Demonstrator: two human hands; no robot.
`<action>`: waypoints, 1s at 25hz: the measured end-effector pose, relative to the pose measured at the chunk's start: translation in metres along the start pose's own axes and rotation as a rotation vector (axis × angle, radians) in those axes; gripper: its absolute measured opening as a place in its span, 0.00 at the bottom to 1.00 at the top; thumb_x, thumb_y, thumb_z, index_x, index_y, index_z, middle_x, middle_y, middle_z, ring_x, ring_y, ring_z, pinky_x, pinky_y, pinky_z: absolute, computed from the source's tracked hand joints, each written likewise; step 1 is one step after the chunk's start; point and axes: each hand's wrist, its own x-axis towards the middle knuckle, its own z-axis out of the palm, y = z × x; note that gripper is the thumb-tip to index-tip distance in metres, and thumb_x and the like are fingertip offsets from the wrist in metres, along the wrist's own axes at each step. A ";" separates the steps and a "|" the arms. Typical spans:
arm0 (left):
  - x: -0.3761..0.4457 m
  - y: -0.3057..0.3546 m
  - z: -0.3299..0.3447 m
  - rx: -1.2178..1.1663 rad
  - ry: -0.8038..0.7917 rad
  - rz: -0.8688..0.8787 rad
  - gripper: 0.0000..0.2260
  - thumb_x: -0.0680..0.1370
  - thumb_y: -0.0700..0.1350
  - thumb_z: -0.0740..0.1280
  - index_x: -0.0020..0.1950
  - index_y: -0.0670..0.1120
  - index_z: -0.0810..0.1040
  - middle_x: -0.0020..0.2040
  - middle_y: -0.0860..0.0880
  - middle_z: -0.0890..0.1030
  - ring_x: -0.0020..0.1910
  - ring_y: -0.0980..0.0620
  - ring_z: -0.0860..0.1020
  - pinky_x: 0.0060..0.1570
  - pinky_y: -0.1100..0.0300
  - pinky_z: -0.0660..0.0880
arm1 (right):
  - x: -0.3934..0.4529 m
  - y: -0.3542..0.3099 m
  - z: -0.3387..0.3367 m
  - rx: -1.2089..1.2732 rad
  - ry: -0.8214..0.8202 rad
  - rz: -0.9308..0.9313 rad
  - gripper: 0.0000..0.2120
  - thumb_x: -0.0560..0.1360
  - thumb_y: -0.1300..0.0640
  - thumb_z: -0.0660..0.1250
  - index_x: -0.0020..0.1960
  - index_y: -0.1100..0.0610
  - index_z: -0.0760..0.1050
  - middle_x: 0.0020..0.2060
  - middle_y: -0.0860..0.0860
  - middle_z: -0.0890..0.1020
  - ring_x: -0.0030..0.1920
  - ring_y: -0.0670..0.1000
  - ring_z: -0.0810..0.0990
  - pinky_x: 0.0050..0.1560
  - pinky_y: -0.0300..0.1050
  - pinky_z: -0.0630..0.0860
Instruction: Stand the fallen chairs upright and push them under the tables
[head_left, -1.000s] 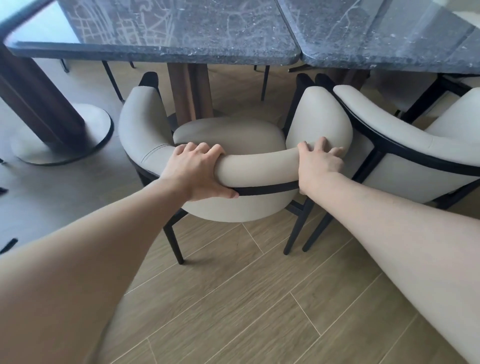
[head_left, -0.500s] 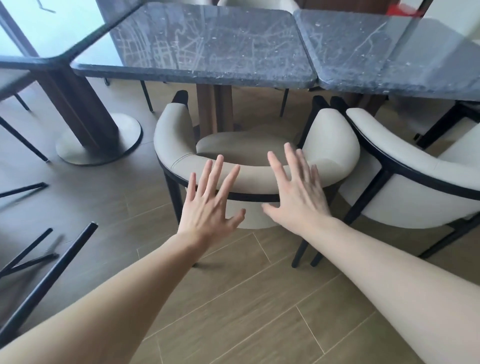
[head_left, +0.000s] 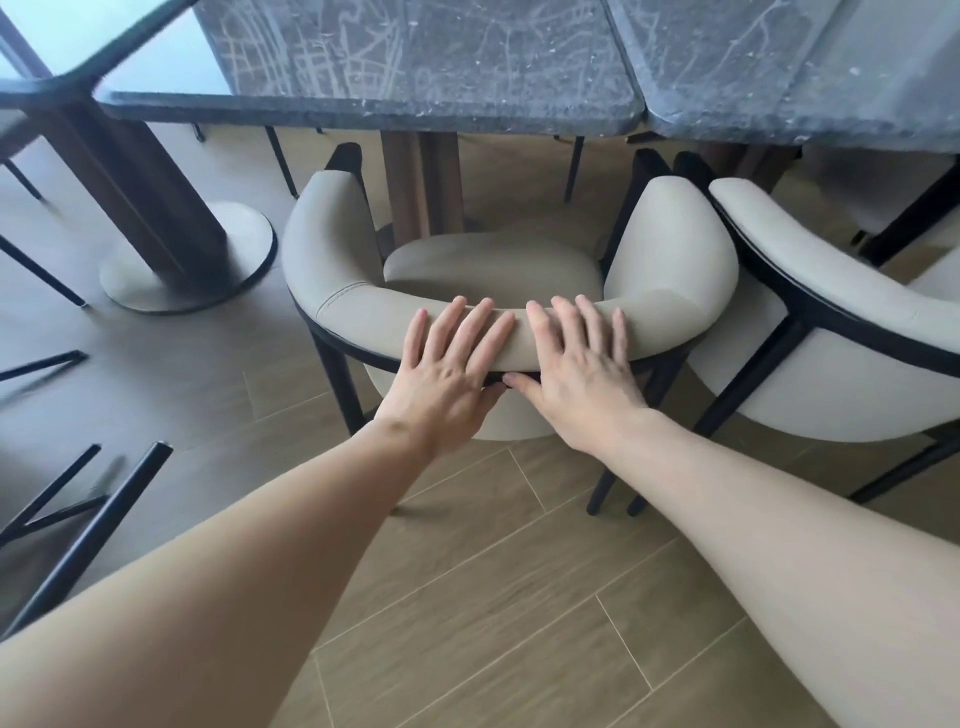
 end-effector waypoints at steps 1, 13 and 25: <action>0.001 0.001 0.000 -0.012 -0.027 -0.007 0.31 0.83 0.56 0.60 0.82 0.46 0.57 0.82 0.44 0.60 0.81 0.39 0.57 0.78 0.39 0.48 | 0.001 -0.001 -0.002 -0.003 -0.024 0.010 0.39 0.79 0.34 0.54 0.81 0.53 0.46 0.79 0.57 0.55 0.79 0.60 0.48 0.76 0.66 0.42; -0.085 0.033 -0.104 -0.802 -0.220 -0.628 0.32 0.83 0.47 0.64 0.83 0.53 0.51 0.84 0.49 0.49 0.83 0.51 0.53 0.79 0.52 0.50 | -0.059 -0.052 -0.122 0.475 -0.532 0.124 0.33 0.81 0.51 0.59 0.82 0.56 0.49 0.82 0.50 0.48 0.81 0.52 0.48 0.76 0.47 0.51; -0.278 0.087 -0.312 -1.392 0.356 -0.954 0.29 0.81 0.49 0.69 0.80 0.58 0.63 0.78 0.62 0.67 0.73 0.70 0.66 0.63 0.77 0.67 | -0.214 -0.197 -0.258 1.313 -0.259 -0.024 0.22 0.80 0.58 0.64 0.73 0.48 0.69 0.68 0.39 0.74 0.69 0.39 0.72 0.70 0.42 0.69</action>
